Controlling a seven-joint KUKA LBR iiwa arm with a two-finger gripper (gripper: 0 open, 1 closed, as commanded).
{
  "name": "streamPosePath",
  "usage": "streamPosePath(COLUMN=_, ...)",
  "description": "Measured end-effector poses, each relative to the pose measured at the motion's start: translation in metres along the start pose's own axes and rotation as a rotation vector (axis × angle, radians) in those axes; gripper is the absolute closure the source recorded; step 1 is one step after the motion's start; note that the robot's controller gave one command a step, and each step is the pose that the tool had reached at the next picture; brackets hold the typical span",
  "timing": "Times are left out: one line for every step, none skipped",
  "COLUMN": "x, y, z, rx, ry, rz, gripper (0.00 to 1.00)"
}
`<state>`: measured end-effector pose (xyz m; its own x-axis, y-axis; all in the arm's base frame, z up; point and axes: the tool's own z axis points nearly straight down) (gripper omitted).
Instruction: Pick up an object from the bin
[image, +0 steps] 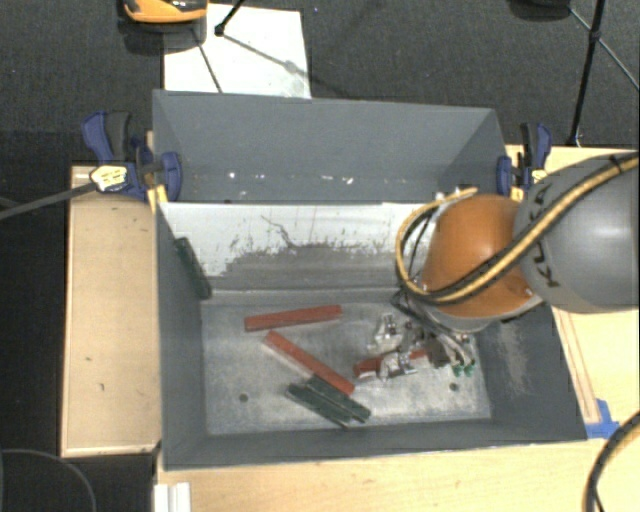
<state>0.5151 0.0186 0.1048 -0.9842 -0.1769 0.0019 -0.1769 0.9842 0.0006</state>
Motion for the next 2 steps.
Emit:
streamPosePath(x=0.002, y=-0.005, z=-0.028, rx=0.000, ry=-0.004, rz=-0.017, gripper=1.00)
streamPosePath(x=-0.013, y=0.005, z=-0.120, rx=0.000, ry=-0.005, rz=-0.045, gripper=1.00)
